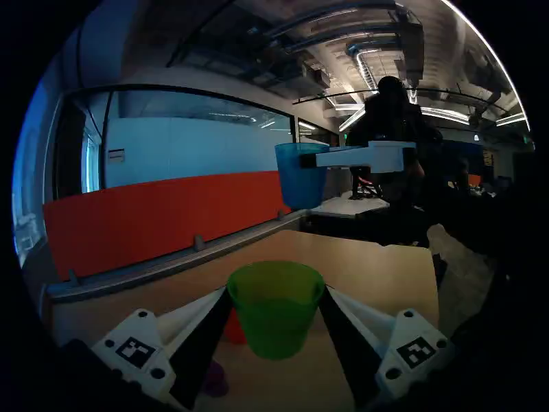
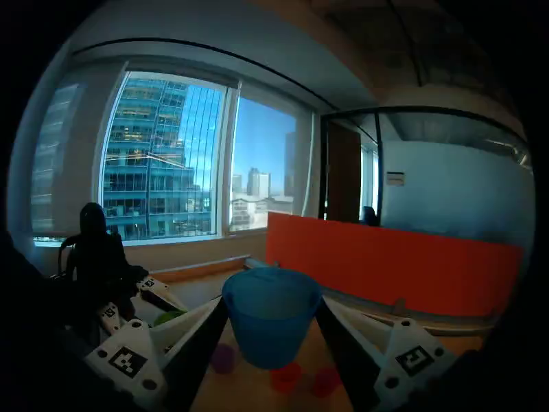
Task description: Pour water
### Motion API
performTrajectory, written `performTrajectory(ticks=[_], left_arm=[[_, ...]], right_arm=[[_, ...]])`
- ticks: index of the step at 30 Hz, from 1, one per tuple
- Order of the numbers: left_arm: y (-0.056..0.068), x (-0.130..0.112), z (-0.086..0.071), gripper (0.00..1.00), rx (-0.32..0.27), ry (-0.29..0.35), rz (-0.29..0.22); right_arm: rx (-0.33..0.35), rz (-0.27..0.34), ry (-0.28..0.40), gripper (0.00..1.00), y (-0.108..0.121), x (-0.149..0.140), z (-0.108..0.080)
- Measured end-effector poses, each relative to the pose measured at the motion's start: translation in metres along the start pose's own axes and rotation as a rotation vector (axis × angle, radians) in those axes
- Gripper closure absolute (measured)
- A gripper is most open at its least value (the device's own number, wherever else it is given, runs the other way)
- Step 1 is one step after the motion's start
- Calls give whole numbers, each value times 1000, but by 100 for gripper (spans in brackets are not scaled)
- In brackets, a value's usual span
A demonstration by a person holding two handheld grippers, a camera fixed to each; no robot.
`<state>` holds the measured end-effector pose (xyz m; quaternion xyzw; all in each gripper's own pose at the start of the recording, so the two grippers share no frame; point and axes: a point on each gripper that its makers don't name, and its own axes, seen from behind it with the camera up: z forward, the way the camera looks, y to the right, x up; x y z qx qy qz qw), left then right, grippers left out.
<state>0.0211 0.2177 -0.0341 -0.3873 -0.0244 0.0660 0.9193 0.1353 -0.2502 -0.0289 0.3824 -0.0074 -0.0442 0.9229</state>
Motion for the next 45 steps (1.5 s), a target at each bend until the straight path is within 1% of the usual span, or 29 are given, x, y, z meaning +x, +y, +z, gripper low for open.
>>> performTrajectory(ticks=[6, 11, 20, 23, 32, 41, 45], left_arm=[[1, -15, 1, 14, -4, -31, -5], [1, -30, 2, 14, -10, -57, -13], [4, -50, 4, 14, -22, -98, -19], [6, -57, 5, 14, -27, -114, -17], [12, -85, 12, 14, -40, -191, -3], [17, -116, 21, 14, -62, -268, -3], [19, -130, 23, 14, -70, -303, 11]], right_arm=[[-2, 0, -31, 11, 6, -26, -11], [-6, -19, -45, 11, 7, -44, -18], [17, -29, -81, 10, 4, -76, -26], [21, -39, -100, 10, 3, -91, -27], [51, -36, -181, 10, -2, -141, -29], [64, -29, -258, 10, 3, -182, -27], [77, -35, -300, 10, 3, -202, -26]])
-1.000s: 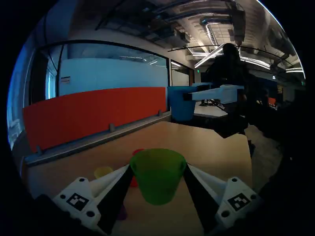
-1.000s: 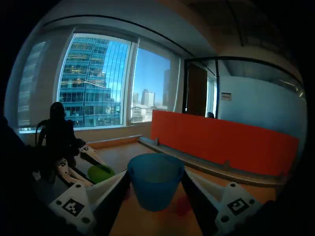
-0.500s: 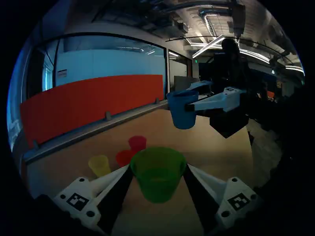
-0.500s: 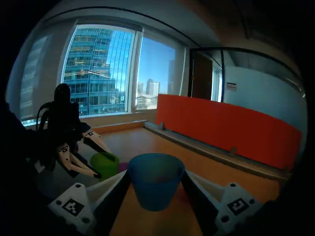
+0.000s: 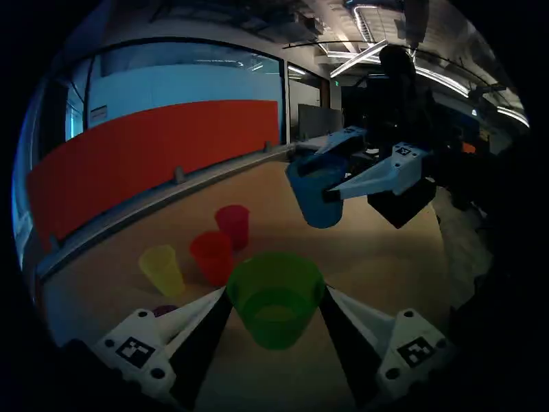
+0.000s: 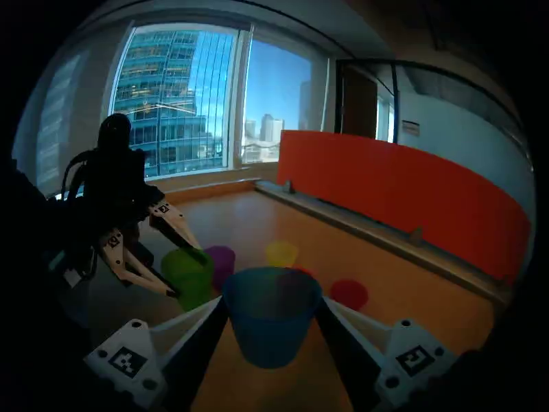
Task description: Pour water
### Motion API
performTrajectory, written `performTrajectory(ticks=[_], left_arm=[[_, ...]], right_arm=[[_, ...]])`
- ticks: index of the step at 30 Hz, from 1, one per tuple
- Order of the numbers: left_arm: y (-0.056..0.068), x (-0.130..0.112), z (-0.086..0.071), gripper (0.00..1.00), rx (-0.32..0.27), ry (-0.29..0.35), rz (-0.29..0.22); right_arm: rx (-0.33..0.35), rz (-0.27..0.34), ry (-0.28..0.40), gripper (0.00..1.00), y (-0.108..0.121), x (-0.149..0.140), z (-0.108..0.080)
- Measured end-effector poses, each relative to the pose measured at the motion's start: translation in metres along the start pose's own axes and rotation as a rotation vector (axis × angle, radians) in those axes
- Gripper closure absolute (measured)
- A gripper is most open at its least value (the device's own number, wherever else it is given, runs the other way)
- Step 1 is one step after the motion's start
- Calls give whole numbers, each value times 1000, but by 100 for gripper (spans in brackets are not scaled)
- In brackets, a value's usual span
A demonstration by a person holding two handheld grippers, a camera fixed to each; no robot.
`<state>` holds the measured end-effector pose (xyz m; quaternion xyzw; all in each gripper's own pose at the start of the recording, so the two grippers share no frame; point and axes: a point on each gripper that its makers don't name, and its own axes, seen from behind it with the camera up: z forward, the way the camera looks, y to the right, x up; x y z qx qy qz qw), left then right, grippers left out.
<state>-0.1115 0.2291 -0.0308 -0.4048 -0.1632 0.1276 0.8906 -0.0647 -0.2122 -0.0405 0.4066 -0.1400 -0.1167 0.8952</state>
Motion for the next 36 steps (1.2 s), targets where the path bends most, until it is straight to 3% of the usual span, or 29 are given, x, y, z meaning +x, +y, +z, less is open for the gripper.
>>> performTrajectory(ticks=[15, 26, 36], left_arm=[[-2, -37, 18, 14, -19, -109, 20], [-7, -54, 32, 14, -22, -144, 3], [-8, -66, 36, 14, -28, -161, -5]], right_arm=[[27, -39, -127, 10, -2, -58, 25], [46, -41, -193, 10, -5, -94, 39], [64, -35, -212, 10, -10, -106, 51]])
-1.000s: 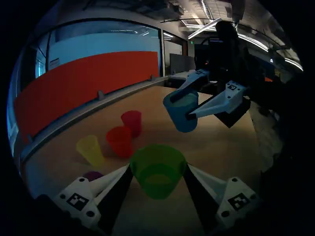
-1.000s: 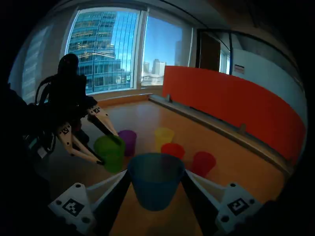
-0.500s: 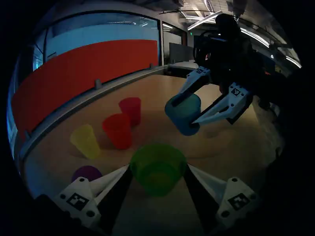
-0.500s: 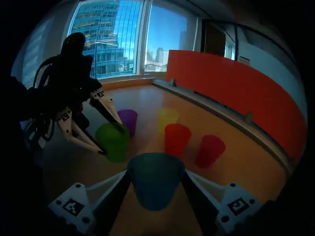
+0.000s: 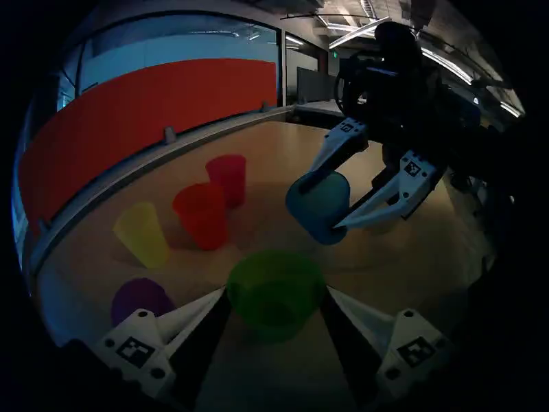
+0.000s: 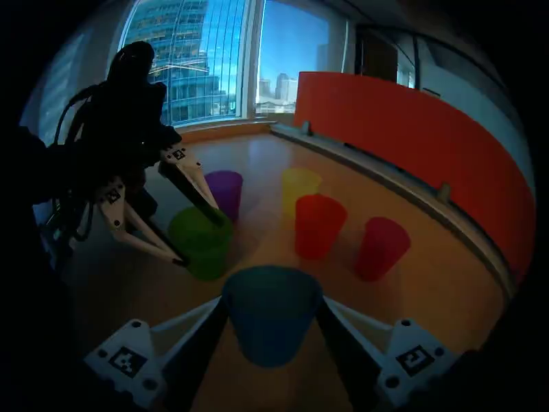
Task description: Pour water
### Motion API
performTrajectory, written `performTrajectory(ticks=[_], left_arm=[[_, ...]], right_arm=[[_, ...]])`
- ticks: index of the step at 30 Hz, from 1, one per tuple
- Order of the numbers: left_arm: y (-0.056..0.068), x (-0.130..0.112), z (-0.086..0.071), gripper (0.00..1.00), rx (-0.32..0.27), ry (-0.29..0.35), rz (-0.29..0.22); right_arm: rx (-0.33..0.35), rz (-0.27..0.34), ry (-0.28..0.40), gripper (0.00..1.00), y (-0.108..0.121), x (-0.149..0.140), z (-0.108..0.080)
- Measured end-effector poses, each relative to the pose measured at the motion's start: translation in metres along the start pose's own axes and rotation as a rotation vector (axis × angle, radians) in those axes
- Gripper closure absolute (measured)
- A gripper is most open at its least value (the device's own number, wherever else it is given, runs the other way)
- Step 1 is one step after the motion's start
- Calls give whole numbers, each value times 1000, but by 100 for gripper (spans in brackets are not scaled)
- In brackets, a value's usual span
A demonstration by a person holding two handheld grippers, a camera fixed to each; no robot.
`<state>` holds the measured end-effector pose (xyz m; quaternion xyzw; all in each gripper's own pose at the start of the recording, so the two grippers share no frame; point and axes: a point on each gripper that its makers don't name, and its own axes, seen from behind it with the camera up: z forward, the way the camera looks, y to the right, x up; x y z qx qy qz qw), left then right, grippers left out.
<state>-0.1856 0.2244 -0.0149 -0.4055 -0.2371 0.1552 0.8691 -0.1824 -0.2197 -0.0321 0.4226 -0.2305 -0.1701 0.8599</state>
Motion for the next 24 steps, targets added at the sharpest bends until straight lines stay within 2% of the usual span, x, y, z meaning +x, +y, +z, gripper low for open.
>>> performTrajectory(ticks=[17, 24], left_arm=[[0, -6, -2, 13, 13, 6, -5], [-5, -6, -4, 8, 36, 7, 18]], right_arm=[[9, 2, 0, 10, -8, -2, 11], [6, 5, 2, 10, -7, -4, 11]])
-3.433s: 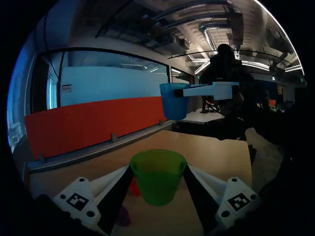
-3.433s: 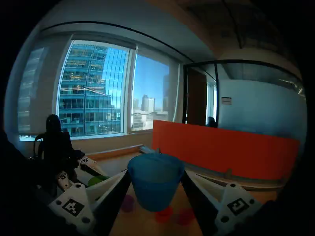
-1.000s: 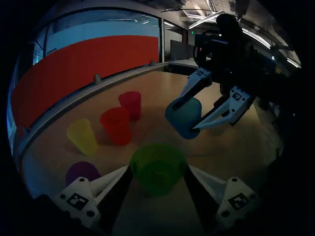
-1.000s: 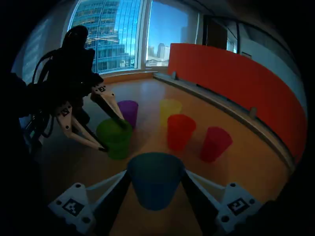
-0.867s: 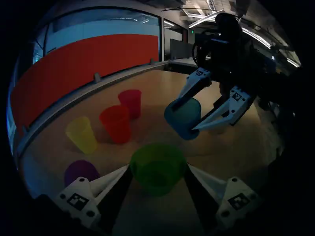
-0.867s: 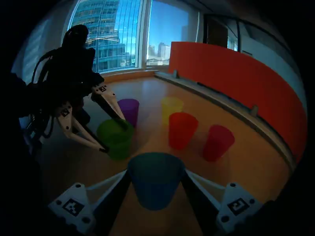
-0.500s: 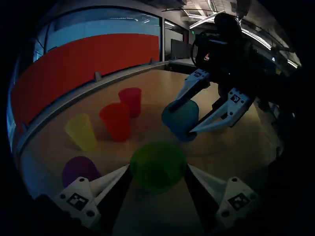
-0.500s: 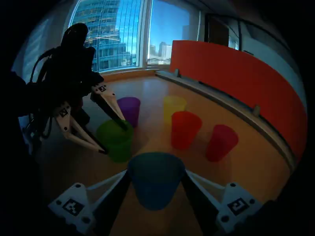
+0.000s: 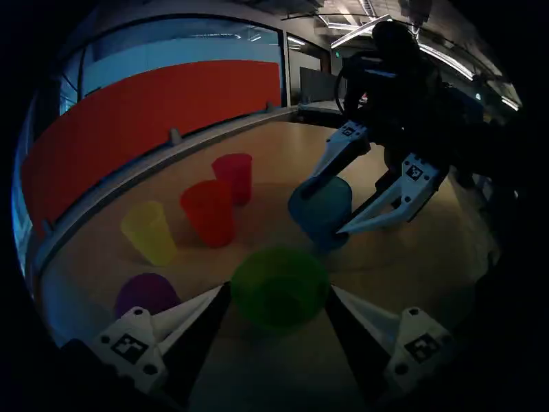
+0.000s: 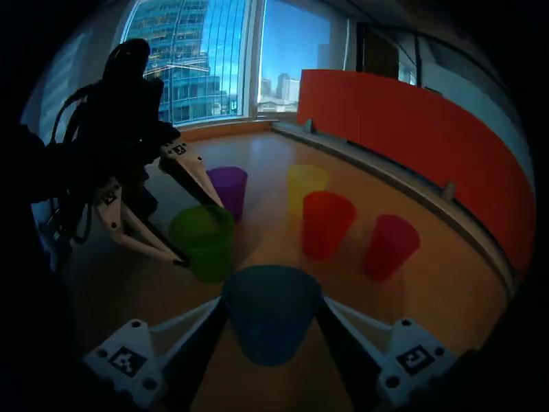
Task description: Pour water
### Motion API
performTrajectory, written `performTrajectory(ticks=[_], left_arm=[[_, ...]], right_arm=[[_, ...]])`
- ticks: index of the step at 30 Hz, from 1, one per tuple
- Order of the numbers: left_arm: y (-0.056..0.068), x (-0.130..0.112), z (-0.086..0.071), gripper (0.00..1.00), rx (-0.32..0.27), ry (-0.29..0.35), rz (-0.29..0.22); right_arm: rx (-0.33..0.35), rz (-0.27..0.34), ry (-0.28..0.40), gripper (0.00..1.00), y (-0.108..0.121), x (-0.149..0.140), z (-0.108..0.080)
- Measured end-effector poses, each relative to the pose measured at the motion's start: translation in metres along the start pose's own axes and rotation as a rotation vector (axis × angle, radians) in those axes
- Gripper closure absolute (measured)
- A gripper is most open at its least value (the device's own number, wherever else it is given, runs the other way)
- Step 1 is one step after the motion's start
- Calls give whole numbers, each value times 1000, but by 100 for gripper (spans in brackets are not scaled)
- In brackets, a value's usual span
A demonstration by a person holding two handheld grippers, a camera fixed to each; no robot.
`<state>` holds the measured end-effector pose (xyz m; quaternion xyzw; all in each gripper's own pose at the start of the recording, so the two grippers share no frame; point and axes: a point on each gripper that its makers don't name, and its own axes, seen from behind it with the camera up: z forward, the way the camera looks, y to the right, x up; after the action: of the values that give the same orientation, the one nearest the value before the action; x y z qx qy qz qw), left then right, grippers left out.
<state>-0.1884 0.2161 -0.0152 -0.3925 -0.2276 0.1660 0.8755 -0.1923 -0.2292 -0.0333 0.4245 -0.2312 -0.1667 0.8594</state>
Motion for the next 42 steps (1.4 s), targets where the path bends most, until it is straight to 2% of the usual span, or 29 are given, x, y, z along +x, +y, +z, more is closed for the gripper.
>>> performTrajectory(ticks=[6, 13, 17, 26, 32, 35, 42], left_arm=[[2, 1, -2, 3, -5, 0, -9], [5, 4, -6, 3, -8, 16, -25], [4, 9, -8, 3, 3, 31, -32], [2, 21, -20, 3, 17, 75, -63], [-1, 39, -38, 3, 29, 142, -94], [-8, 46, -52, 3, 56, 180, -115], [-35, 60, -100, 3, 164, 297, -200]], right_arm=[[-4, 3, -5, 9, 0, -5, -2], [-24, -3, -10, 6, 3, -12, -10], [-43, 1, -4, 1, 6, -12, -14], [-66, 23, 25, 1, 4, -5, -32], [-106, 38, 83, 1, 6, 9, -55], [-120, 50, 113, 1, 3, 15, -68], [-186, 80, 184, 1, 2, 23, -98]])
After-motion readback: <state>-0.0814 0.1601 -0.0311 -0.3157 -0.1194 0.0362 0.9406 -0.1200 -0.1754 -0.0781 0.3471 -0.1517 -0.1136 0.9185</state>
